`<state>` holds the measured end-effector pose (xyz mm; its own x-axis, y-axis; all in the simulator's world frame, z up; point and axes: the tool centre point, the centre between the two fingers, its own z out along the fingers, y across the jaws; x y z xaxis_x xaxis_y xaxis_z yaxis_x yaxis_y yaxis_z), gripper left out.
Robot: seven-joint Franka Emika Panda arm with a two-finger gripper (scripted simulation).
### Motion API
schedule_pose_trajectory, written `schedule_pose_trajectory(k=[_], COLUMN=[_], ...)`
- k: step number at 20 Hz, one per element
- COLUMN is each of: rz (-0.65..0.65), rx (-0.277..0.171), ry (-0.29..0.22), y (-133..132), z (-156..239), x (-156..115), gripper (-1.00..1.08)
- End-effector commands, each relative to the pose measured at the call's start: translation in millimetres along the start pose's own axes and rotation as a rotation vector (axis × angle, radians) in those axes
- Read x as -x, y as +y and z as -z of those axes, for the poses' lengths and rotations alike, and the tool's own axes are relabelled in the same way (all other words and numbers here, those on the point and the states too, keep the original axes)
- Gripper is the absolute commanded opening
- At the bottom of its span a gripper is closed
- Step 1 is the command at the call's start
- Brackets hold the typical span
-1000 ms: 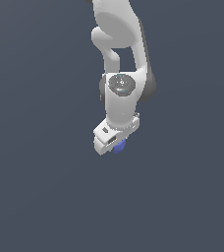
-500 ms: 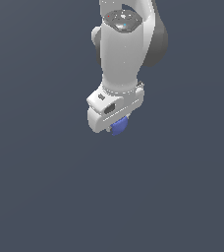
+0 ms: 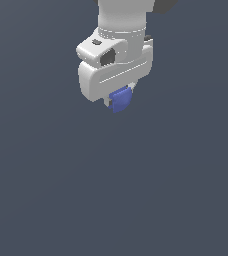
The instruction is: Pick up the object and move it to a goal position.
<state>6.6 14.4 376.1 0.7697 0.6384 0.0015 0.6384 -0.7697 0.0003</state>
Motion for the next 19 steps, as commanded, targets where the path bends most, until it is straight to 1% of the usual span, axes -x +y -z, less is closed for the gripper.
schedule_pose_trajectory(k=[1,5,10,14,19], rz=[0.0,-0.001,-0.001,-0.002,-0.002], rx=[-0.001,-0.001,-0.001,0.0,0.0], ry=[-0.001,-0.001,-0.001,-0.001,-0.001], y=[0,0,1,2,2], z=[25,55,80,91,95], x=[2,4,5,5,5], gripper=[-1.0,-1.0,-1.0,-1.0,-1.0])
